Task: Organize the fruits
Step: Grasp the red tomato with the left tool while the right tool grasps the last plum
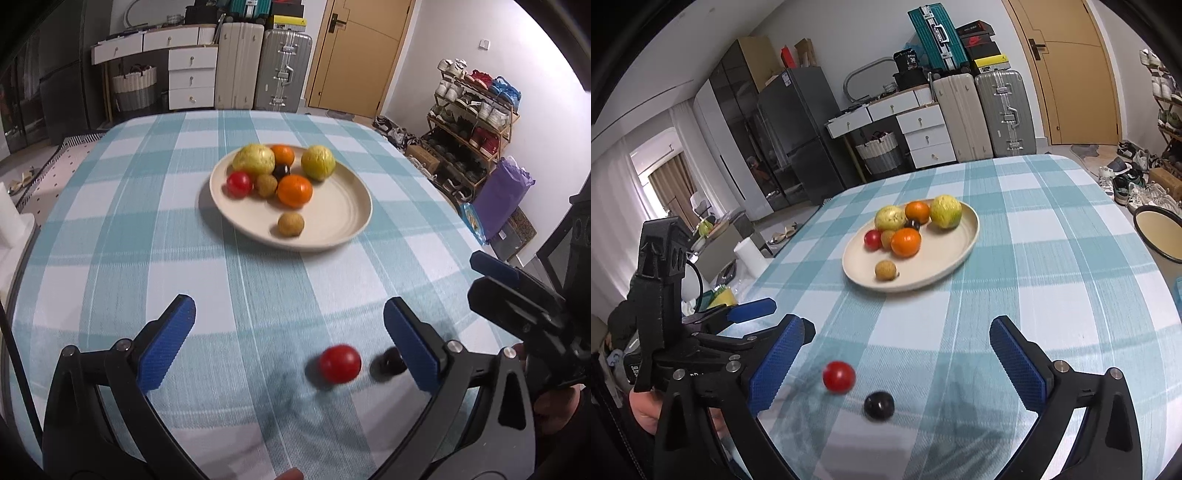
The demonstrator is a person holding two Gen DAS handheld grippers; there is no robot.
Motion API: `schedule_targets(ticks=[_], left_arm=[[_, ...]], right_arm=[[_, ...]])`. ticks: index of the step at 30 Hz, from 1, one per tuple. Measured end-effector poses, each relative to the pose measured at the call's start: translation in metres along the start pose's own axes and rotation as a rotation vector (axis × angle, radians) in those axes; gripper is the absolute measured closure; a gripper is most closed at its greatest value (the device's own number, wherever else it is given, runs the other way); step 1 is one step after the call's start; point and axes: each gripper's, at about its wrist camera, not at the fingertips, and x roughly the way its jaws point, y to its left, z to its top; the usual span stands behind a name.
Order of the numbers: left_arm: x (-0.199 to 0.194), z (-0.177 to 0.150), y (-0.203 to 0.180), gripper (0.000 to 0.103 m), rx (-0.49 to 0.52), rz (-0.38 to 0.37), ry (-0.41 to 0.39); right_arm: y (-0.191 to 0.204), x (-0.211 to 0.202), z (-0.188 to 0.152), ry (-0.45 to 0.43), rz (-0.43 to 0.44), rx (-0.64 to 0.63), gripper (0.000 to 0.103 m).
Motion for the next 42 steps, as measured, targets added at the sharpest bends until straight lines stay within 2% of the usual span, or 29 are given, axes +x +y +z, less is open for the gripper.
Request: schedule_targets(ticks=[9, 18, 24, 27, 29, 30, 32, 34, 42], left_arm=[[0.009, -0.022, 0.001, 0.002, 0.009, 0.016, 0.040], [0.018, -0.034, -0.004, 0.003, 0.034, -0.028, 0.068], [0.021, -0.036, -0.006, 0.018, 0.028, -0.070, 0.068], [0.024, -0.037, -0.005, 0.033, 0.019, -0.100, 0.078], [0.028, -0.038, -0.005, 0.051, 0.018, -0.129, 0.100], [0.029, -0.039, -0.005, 0.053, 0.016, -0.145, 0.109], [0.031, -0.040, -0.006, 0.067, 0.008, -0.195, 0.117], [0.032, -0.041, -0.007, 0.076, 0.012, -0.220, 0.121], [0.029, -0.040, 0.003, 0.078, -0.021, -0.245, 0.116]], right_arm=[[-0.004, -0.005, -0.016, 0.014, 0.001, 0.021, 0.000], [-0.008, -0.004, -0.026, 0.043, 0.015, 0.044, 0.000], [-0.011, -0.003, -0.029, 0.047, 0.005, 0.053, 0.000], [-0.013, -0.002, -0.030, 0.052, 0.001, 0.055, 0.000], [-0.013, -0.002, -0.031, 0.054, 0.001, 0.057, 0.000], [-0.014, -0.001, -0.032, 0.055, 0.003, 0.060, 0.000], [-0.014, 0.000, -0.032, 0.059, 0.017, 0.071, 0.000], [-0.014, 0.001, -0.034, 0.064, 0.027, 0.074, 0.000], [-0.006, 0.010, -0.042, 0.109, 0.021, 0.039, 0.000]])
